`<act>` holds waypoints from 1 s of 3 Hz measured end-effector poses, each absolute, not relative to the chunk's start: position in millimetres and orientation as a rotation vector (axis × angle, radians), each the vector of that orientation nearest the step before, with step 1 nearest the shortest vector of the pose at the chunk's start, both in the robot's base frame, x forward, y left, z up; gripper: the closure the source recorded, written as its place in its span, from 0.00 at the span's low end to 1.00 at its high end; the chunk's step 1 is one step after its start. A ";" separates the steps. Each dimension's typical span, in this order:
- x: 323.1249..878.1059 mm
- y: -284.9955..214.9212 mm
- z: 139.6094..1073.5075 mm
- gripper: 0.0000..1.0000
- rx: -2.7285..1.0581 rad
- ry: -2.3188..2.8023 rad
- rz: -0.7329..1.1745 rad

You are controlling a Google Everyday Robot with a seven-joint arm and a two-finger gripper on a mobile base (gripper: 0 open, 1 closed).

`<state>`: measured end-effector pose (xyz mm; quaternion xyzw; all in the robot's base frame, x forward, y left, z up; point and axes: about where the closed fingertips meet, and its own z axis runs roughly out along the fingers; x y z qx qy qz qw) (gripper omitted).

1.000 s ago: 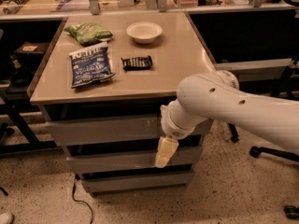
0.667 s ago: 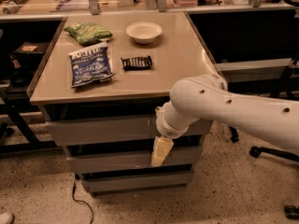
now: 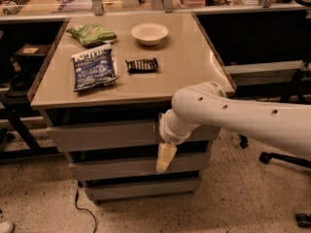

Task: Open top drawer

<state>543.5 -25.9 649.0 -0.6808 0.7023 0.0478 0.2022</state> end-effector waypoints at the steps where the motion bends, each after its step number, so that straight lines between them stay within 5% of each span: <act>1: 540.0 -24.0 634.5 0.00 -1.922 1.964 0.155; 3: 528.8 -25.9 634.7 0.00 -1.924 1.989 0.182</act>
Offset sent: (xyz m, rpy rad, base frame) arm -0.0919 -0.0133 -0.0280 0.0066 0.2336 -0.0448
